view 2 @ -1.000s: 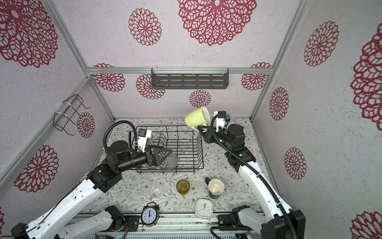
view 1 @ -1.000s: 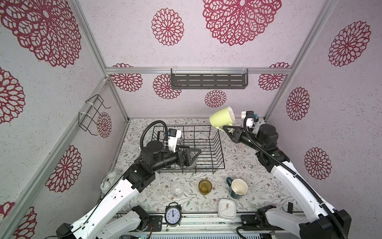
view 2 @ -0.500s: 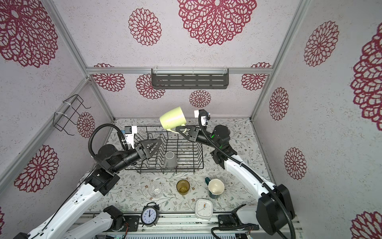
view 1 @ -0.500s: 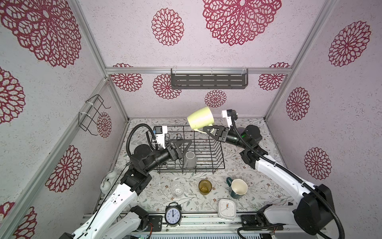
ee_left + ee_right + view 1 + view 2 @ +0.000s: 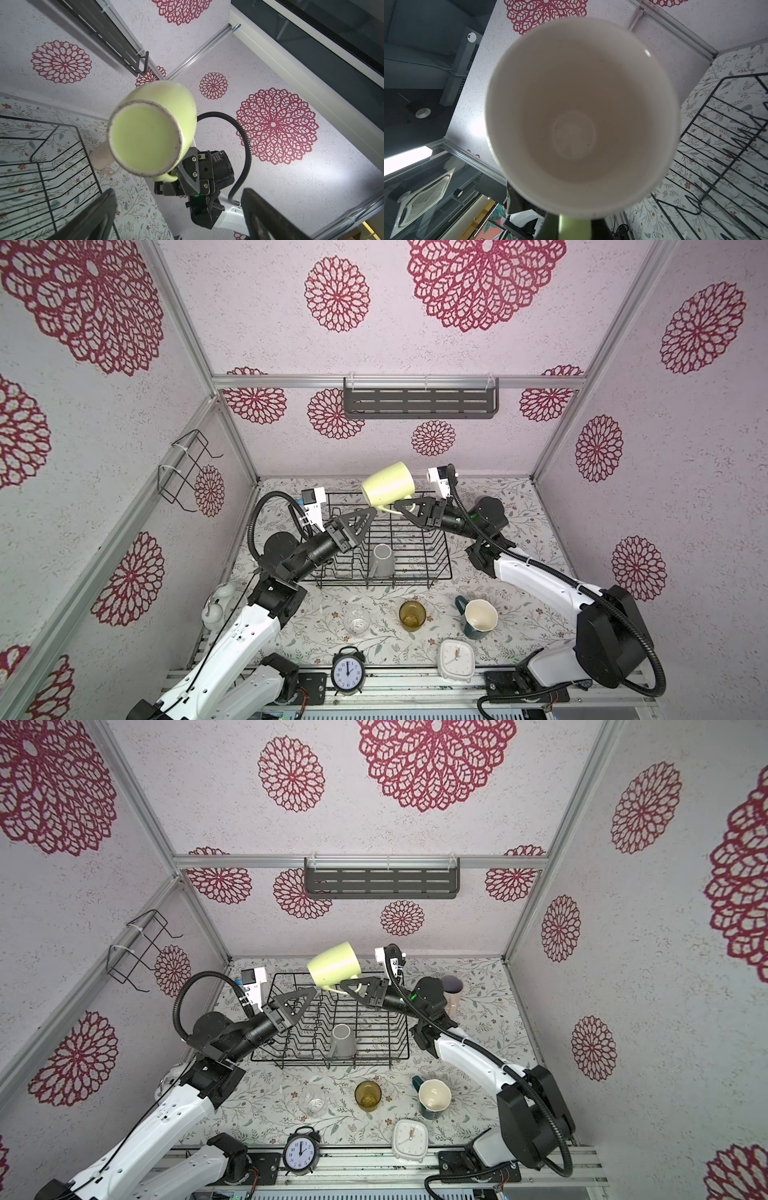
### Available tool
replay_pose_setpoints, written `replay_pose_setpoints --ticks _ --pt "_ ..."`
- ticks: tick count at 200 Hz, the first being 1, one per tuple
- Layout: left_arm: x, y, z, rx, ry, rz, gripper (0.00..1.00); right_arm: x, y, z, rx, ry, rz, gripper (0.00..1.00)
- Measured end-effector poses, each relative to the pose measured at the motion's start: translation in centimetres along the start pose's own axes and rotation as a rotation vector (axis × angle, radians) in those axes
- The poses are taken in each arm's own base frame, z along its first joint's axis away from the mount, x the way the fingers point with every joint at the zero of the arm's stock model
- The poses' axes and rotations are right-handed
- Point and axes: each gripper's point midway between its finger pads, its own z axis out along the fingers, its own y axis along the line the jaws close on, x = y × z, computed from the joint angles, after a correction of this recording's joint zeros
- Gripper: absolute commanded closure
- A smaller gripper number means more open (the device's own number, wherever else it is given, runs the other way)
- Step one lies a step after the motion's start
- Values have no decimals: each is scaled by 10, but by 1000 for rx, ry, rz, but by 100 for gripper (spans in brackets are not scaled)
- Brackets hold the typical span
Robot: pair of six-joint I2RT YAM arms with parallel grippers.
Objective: Load cups into a dish rack
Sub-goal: Place the cup upside down at the dish rack.
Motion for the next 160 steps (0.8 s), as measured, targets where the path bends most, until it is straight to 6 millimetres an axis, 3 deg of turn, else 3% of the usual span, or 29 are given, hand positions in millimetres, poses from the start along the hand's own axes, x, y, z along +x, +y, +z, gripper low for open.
replay_pose_setpoints --ticks 51,100,160 --pt "3 23 8 -53 16 -56 3 25 2 14 -51 80 41 100" --pt "-5 22 7 -54 -5 -63 1 35 2 20 -79 117 57 100" --pt "-8 30 9 -71 -11 -98 2 51 -12 21 -77 160 76 100"
